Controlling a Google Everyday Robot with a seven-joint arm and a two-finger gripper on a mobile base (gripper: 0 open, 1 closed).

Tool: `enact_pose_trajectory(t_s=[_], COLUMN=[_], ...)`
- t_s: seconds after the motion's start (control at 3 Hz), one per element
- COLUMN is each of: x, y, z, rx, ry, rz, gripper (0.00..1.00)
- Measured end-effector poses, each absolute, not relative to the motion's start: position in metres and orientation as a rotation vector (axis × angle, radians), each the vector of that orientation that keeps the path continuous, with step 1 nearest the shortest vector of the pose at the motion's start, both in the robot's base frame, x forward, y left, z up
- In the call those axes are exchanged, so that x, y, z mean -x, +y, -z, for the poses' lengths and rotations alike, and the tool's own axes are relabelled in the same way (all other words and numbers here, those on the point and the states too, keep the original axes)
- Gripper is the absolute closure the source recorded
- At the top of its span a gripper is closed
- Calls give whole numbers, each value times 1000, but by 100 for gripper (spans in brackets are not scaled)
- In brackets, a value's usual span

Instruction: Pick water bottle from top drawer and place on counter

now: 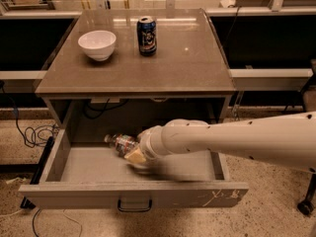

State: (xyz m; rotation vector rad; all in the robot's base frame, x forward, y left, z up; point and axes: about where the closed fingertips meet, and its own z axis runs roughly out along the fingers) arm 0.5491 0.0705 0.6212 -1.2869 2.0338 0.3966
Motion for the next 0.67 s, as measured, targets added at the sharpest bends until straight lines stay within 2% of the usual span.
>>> enact_pose_trajectory(t_s=[0.33, 0.67], x=[-549, -549], y=[70, 71], z=[-621, -621], rx=[1287, 1287], ry=[2034, 2034], rz=[-397, -397], gripper=[73, 97])
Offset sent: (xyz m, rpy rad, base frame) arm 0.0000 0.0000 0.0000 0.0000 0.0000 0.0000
